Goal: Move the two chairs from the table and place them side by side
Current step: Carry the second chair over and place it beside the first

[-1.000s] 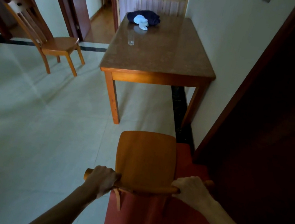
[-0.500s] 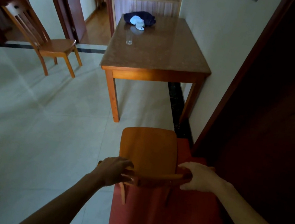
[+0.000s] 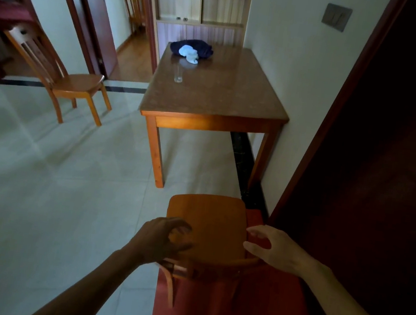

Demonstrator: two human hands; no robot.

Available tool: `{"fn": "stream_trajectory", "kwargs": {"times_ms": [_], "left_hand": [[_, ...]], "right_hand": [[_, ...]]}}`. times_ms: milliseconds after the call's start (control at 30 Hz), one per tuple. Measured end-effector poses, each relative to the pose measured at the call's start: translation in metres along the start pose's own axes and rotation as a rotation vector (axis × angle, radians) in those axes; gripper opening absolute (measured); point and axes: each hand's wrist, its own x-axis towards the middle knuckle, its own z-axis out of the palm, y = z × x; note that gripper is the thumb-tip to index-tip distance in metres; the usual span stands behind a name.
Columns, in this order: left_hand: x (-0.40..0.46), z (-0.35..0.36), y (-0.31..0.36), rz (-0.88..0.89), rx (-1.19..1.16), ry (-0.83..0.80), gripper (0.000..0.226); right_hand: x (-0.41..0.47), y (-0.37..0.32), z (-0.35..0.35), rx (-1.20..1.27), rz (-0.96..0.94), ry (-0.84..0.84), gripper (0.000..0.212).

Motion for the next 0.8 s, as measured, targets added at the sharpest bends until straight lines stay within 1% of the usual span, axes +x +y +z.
{"fn": "stream_trajectory", "kwargs": {"times_ms": [67,200,333,400,500,567,700,800], "left_hand": [[0.002,-0.005,-0.003,-0.016,0.003,0.001,0.039],[0.004,-0.015,-0.013,-0.041,0.024,-0.016,0.041],[0.008,-0.018,-0.020,-0.053,0.092,-0.079,0.046],[0.008,-0.016,-0.023,-0.042,0.160,-0.149,0.053],[0.006,-0.009,-0.026,-0.021,0.256,-0.294,0.069],[0.004,-0.002,-0.030,-0.004,0.310,-0.348,0.077],[0.002,0.021,-0.041,0.059,0.423,-0.367,0.079],[0.002,0.044,-0.047,0.054,0.465,-0.437,0.081]], "right_hand": [[0.004,-0.005,-0.003,-0.022,-0.012,0.022,0.073],[0.012,-0.015,-0.006,-0.100,-0.017,0.055,0.066],[0.014,-0.025,-0.007,-0.149,-0.020,0.107,0.064],[0.011,-0.026,-0.005,-0.253,-0.021,0.073,0.069],[0.005,-0.023,0.002,-0.442,-0.036,-0.025,0.086],[0.002,-0.018,0.010,-0.525,-0.073,-0.074,0.094],[0.000,-0.003,0.028,-0.615,-0.054,-0.140,0.098],[0.002,0.014,0.034,-0.634,0.011,-0.155,0.100]]}}
